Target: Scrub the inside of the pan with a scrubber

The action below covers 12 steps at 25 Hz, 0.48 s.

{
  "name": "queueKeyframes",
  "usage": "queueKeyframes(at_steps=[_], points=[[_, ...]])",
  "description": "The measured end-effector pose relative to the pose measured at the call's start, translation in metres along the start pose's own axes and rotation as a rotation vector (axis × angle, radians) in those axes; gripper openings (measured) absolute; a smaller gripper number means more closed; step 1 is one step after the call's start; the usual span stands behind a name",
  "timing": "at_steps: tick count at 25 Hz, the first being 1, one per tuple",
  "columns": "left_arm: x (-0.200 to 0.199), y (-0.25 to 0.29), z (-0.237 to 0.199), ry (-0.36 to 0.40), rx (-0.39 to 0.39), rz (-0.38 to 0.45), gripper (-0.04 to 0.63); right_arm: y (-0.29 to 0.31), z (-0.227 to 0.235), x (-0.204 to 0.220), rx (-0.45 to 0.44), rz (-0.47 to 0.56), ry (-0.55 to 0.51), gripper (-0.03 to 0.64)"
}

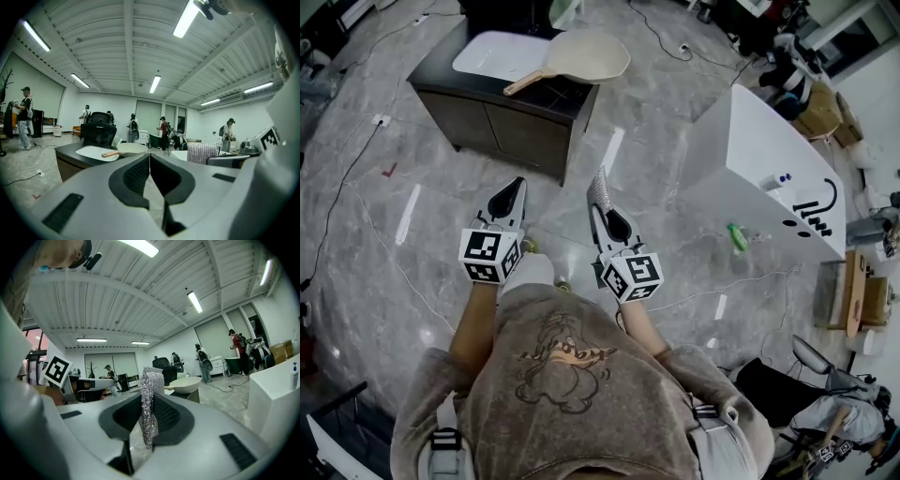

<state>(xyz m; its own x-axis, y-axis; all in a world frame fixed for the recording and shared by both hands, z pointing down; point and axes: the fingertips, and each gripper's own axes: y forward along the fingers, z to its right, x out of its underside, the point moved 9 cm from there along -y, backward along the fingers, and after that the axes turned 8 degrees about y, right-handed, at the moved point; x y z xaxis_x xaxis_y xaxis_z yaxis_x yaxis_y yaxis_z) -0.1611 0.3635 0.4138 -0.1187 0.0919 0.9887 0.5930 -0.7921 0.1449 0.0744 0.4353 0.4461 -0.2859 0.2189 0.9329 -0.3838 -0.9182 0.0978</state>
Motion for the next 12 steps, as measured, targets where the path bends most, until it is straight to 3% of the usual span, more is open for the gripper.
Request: queueKeyframes(at_steps=[12], points=[[0.0,0.053,-0.027,-0.012,-0.006,0.003,0.018,0.051,0.027,-0.008,-0.013,-0.013,-0.002,0.08]])
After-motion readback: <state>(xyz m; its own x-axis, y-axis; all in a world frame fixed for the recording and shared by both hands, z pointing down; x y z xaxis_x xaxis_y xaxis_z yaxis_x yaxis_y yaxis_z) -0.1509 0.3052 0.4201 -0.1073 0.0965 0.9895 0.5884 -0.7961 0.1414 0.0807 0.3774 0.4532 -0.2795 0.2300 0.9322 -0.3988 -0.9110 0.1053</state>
